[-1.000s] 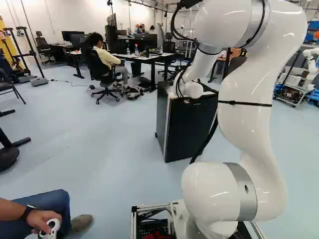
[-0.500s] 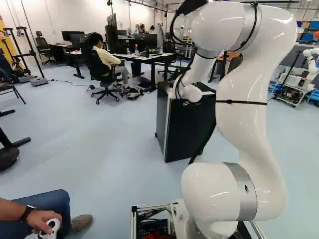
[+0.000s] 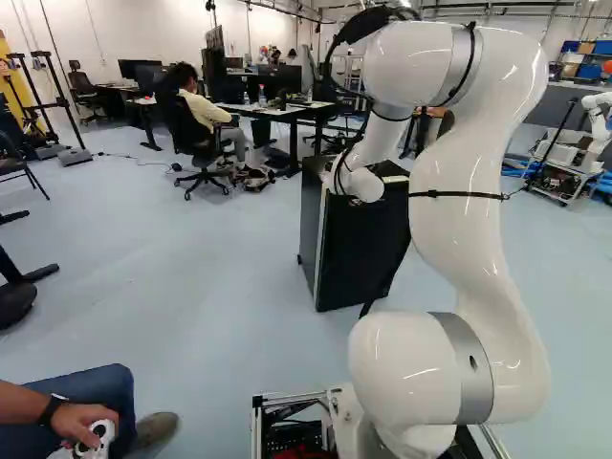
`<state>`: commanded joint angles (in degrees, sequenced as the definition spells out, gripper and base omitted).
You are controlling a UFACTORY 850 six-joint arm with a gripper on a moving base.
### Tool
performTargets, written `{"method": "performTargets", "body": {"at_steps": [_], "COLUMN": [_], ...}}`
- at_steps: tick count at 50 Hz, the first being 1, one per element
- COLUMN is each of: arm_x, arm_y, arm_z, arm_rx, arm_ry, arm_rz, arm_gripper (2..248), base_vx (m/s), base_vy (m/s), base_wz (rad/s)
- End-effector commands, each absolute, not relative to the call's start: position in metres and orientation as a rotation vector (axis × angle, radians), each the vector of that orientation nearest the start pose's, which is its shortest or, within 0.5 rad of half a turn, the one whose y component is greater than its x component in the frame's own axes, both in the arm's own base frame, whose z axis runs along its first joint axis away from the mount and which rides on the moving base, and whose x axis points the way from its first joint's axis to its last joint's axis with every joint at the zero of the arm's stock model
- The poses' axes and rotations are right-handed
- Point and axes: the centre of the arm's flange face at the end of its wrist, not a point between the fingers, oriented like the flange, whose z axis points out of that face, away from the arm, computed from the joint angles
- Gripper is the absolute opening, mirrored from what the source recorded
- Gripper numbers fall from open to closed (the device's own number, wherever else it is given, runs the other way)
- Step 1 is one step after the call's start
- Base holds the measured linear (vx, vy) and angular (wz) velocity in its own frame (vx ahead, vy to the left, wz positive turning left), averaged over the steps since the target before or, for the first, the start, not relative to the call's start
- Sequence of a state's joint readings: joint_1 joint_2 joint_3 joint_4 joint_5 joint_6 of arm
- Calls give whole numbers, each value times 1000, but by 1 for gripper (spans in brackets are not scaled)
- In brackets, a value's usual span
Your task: Grab a drink from the fridge
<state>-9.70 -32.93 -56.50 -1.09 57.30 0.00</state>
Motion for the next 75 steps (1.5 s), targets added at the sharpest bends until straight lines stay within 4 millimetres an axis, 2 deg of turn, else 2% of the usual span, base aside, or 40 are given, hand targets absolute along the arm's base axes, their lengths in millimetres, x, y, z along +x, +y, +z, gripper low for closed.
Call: {"method": "performTargets", "body": {"at_steps": [32, 33, 37, 38, 43, 44, 48, 49, 62, 75], "arm_x": [608, 608, 608, 608, 608, 608, 608, 608, 608, 608], "arm_y": [-103, -103, -103, -103, -103, -103, -103, -103, -103, -103], "arm_z": [341, 341, 341, 341, 341, 341, 341, 341, 342, 354], "arm_rx": [-2464, -2464, -2464, -2464, -2464, -2464, -2464, -2464, -2463, -2443], "arm_ry": [196, 196, 196, 196, 196, 196, 196, 196, 196, 194], "arm_rz": [-2109, -2109, -2109, -2109, -2109, -2109, -2109, -2109, -2111, -2135], "arm_gripper": [247, 217, 217, 179, 179, 140, 140, 104, 97, 97], "base_vx": [0, 0, 0, 0, 0, 0, 0, 0, 0, 0], "base_vy": [0, 0, 0, 0, 0, 0, 0, 0, 0, 0], "base_wz": [0, 0, 0, 0, 0, 0, 0, 0, 0, 0]}}
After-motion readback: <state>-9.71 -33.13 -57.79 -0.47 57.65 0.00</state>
